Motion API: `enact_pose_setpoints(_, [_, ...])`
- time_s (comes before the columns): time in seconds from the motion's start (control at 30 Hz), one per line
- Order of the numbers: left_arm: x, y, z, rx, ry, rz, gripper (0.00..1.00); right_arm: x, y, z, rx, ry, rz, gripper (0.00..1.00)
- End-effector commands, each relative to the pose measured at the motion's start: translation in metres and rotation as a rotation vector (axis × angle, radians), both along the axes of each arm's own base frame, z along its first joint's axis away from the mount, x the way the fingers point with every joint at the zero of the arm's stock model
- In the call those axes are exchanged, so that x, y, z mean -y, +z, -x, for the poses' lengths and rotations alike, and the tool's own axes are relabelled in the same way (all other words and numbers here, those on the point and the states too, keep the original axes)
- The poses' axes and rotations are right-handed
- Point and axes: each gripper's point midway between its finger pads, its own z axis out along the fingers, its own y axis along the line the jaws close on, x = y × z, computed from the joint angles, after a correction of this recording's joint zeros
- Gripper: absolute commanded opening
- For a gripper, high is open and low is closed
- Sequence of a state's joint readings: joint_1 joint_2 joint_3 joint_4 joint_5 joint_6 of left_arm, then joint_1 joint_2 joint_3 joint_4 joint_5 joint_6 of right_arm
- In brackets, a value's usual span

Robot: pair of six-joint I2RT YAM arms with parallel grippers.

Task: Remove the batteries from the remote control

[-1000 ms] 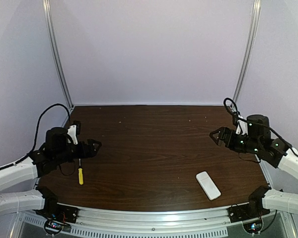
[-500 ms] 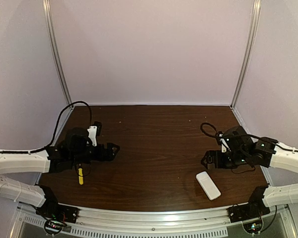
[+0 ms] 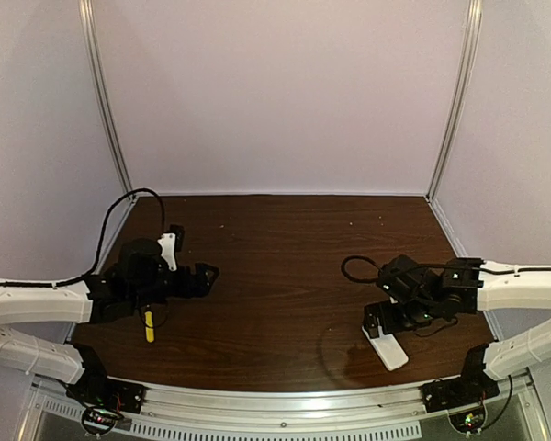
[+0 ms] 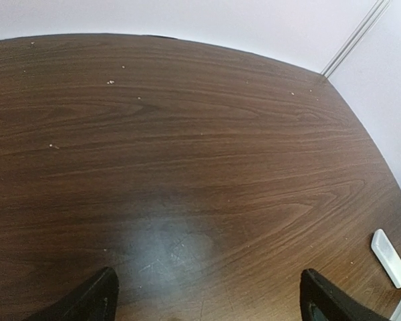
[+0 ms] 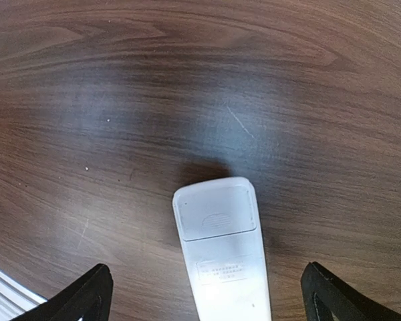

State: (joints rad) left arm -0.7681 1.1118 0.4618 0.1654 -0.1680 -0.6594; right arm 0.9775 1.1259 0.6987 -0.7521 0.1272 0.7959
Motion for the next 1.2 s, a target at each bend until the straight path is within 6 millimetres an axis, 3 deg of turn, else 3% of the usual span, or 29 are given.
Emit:
enact_pose_setpoints(0.0, [0.0,0.014,0.001,0.043,0.009,0.056,0.96,0.0,-0.003,0.003,0.003,0.019,0.072,1.0])
enact_pose_setpoints(0.43, [0.005,0.024,0.011,0.046,-0.036,0.112,0.96,0.006,-0.021,0.023,-0.041,0.03,0.108,1.0])
enact_pose_setpoints(0.7, [0.002,0.033,0.016,0.066,-0.04,0.129,0.96,0.009,-0.033,0.024,-0.047,0.031,0.134,1.0])
enact_pose_setpoints(0.9, [0.001,0.034,0.016,0.07,-0.038,0.126,0.96,0.003,-0.037,0.014,-0.016,0.043,0.156,1.0])
enact_pose_setpoints(1.17, [0.004,0.033,0.015,0.067,-0.051,0.123,0.95,0.008,-0.059,0.021,-0.085,0.045,0.188,1.0])
